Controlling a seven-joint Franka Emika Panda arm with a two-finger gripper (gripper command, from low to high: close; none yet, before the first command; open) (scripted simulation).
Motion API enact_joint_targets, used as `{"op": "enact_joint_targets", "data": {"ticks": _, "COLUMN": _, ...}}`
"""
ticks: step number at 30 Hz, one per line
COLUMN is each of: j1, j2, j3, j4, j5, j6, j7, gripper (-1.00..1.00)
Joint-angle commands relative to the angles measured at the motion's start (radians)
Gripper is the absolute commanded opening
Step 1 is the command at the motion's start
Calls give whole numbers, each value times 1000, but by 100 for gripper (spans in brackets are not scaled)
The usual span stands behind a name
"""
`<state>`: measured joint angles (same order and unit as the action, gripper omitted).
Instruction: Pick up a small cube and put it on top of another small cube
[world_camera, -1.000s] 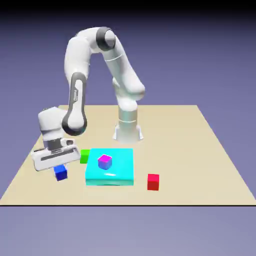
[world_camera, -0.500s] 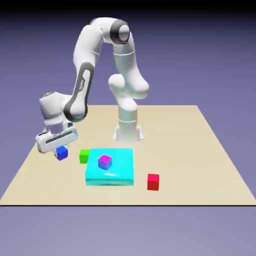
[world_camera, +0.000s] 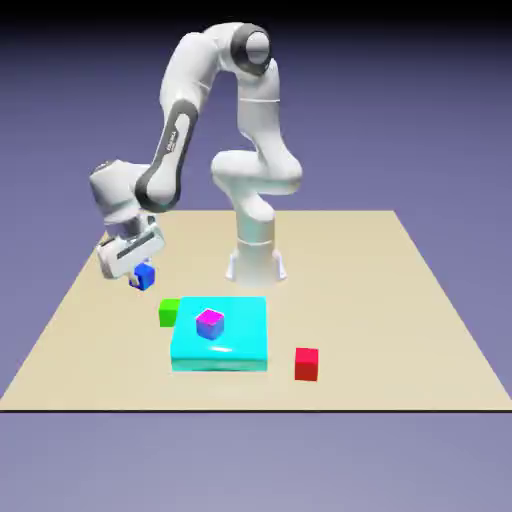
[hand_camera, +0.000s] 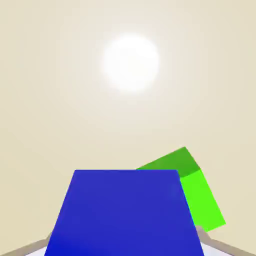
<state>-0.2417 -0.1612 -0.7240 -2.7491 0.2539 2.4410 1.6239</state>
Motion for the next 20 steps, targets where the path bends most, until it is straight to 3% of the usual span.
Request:
{"op": "enact_joint_targets", "data": {"ticks": 1, "j1": 26, "j2": -18, "j3": -36, "j4": -12, "j5": -10, "j6": -13, "j7": -18, "gripper": -100}}
{"op": "enact_joint_targets", "data": {"ticks": 5, "j1": 100, "j2": -68, "j3": -140, "j4": -48, "j5": -33, "j6": -46, "j7": -72, "gripper": -100}}
{"op": "enact_joint_targets", "data": {"ticks": 17, "j1": 94, "j2": 242, "j3": 21, "j4": -37, "j5": 472, "j6": 72, "j7": -438, "gripper": -100}}
{"op": "enact_joint_targets", "data": {"ticks": 18, "j1": 94, "j2": 242, "j3": 21, "j4": -37, "j5": 472, "j6": 72, "j7": -438, "gripper": 100}}
{"op": "enact_joint_targets", "data": {"ticks": 20, "j1": 94, "j2": 216, "j3": 7, "j4": -38, "j5": 429, "j6": 61, "j7": -407, "gripper": 100}}
